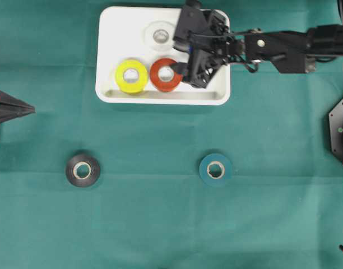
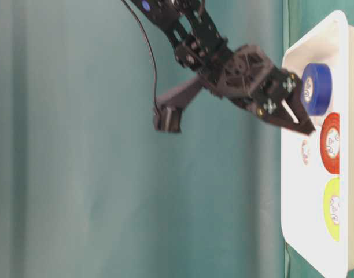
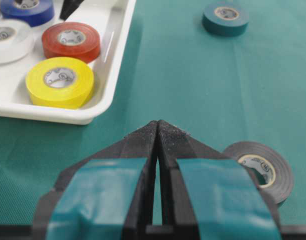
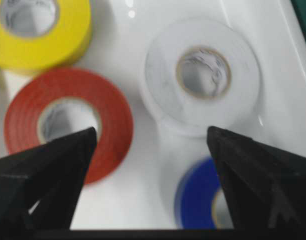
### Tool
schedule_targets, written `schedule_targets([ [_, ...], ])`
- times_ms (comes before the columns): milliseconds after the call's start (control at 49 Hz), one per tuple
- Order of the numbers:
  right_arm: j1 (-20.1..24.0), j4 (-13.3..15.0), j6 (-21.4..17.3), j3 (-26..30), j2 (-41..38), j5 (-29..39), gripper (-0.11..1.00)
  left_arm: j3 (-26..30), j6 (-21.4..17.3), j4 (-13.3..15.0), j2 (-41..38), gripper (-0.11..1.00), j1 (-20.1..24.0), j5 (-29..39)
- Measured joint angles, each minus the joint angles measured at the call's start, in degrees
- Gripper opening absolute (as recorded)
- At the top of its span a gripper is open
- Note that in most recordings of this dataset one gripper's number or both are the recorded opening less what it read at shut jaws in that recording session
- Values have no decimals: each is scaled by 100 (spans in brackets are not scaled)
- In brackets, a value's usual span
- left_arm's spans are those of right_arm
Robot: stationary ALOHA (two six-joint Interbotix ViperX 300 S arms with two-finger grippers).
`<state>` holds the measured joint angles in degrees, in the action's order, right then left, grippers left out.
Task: Put the tape into the white case with the right arm.
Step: 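Open the right gripper and retract it to the right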
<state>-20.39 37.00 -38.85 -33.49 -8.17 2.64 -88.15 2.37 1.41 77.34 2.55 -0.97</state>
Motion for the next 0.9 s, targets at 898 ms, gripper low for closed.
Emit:
schedule_targets([
  [898, 0, 0, -70, -3850, 4553, -387, 59, 0, -9, 0, 18, 0, 9, -9],
])
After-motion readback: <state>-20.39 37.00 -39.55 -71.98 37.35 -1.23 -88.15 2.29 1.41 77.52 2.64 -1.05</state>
